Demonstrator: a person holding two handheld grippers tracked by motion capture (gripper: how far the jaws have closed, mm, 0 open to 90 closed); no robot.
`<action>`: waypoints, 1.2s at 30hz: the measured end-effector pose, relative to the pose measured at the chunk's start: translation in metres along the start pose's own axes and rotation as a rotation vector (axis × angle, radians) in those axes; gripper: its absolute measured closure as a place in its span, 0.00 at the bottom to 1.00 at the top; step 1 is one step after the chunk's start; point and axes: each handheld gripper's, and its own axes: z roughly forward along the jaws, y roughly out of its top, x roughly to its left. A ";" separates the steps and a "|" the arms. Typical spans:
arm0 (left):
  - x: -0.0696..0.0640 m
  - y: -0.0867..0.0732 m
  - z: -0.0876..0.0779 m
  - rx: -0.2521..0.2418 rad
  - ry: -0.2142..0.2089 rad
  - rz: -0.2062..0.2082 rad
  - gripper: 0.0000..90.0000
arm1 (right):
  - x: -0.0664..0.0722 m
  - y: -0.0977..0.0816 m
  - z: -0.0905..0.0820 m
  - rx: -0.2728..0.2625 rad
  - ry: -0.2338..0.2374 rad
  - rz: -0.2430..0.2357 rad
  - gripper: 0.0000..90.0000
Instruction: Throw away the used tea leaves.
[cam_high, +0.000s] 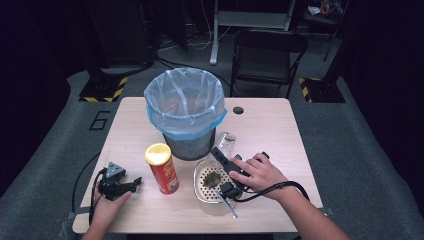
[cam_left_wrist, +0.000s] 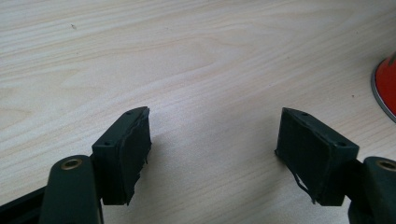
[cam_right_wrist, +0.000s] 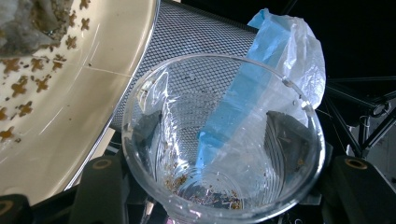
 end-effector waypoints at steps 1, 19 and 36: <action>0.000 0.000 0.000 0.000 0.000 0.000 0.29 | 0.002 0.000 -0.001 0.006 -0.005 0.029 0.42; 0.000 0.000 0.000 0.000 0.000 0.000 0.29 | 0.004 0.003 -0.002 0.046 -0.096 0.098 0.42; 0.000 0.000 0.000 0.000 0.000 0.002 0.28 | -0.009 -0.008 -0.007 0.056 -0.135 0.939 0.41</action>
